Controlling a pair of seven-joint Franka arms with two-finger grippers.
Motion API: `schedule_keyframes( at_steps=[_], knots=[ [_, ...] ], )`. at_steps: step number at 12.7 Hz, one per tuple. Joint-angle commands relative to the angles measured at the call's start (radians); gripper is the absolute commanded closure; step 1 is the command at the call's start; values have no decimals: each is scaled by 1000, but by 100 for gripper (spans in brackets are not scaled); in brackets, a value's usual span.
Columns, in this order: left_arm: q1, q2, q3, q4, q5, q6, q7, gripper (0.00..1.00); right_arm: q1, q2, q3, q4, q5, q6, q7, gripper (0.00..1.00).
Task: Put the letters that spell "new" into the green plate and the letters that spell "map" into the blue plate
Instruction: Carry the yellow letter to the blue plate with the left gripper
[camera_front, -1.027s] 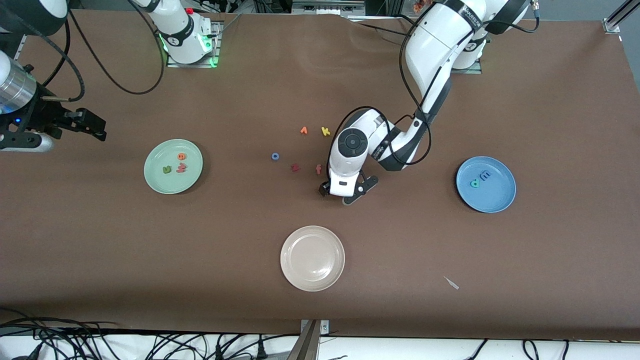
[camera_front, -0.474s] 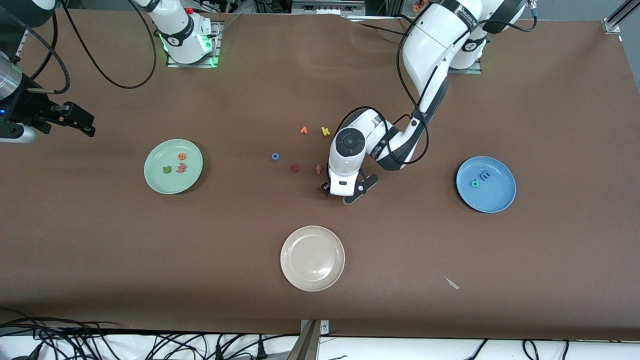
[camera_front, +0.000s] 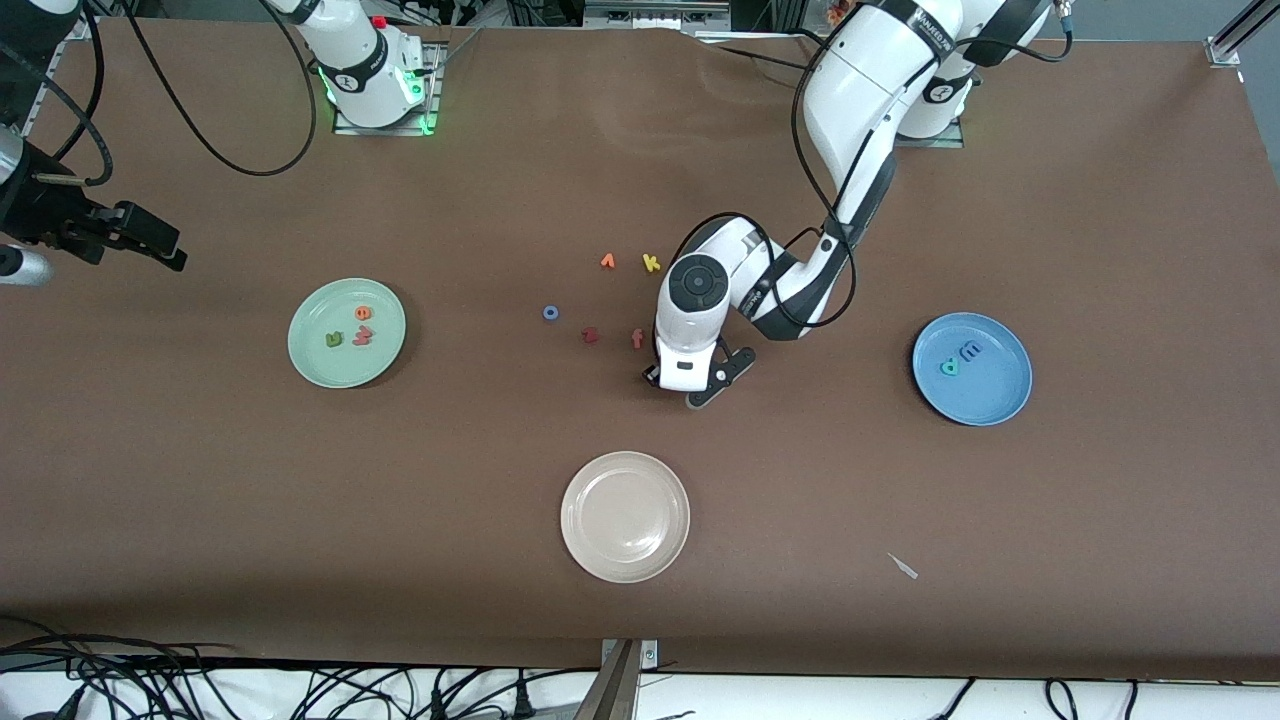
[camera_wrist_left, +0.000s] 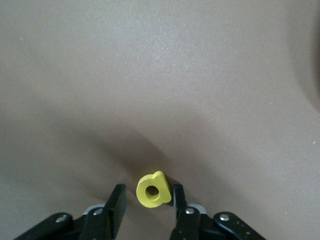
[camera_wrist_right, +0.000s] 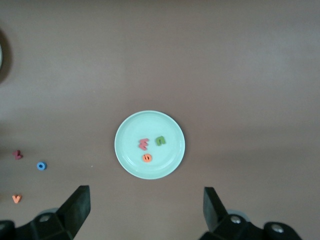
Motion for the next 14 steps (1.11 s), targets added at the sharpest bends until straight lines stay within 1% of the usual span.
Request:
schedule_keyframes(
  at_steps=[1, 5, 6, 12, 14],
  knots=[
    [-17, 17, 15, 25, 9, -10, -18, 61, -11, 1, 6, 18, 13, -22, -14, 0],
    [-17, 17, 16, 25, 14, -8, -15, 69, -10, 9, 5, 18, 23, -28, -12, 0],
    [-17, 17, 15, 23, 29, -8, -16, 70, -10, 10, 5, 20, 24, -27, -12, 0],
    [-8, 6, 16, 25, 37, -14, -6, 77, -10, 13, 3, 21, 27, -19, -11, 0],
    [6, -2, 18, 25, 39, -19, 20, 78, -10, 13, 3, 21, 27, -22, -9, 0]
  ],
)
